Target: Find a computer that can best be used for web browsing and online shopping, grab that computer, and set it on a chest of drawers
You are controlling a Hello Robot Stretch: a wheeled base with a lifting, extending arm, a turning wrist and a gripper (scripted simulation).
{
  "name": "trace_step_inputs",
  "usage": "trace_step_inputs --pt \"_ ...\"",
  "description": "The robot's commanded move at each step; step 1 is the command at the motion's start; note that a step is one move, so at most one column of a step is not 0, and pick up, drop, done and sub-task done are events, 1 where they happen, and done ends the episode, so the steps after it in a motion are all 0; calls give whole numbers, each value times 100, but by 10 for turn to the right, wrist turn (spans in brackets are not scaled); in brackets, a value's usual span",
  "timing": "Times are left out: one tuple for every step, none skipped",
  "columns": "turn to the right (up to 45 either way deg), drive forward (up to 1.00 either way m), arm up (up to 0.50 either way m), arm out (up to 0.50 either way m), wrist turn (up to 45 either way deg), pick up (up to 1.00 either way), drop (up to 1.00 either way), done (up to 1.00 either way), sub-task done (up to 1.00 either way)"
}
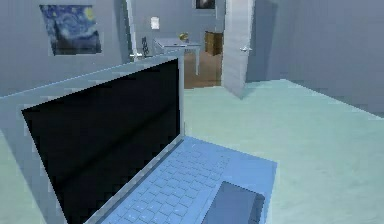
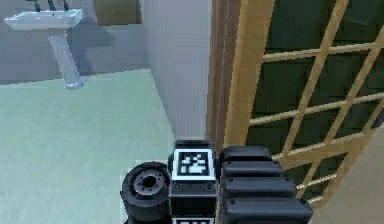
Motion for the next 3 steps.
trace_step_inputs --pt "0 100 0 0 0 0 0 0 0" --pt "0 100 0 0 0 0 0 0 0" --pt "0 100 0 0 0 0 0 0 0"
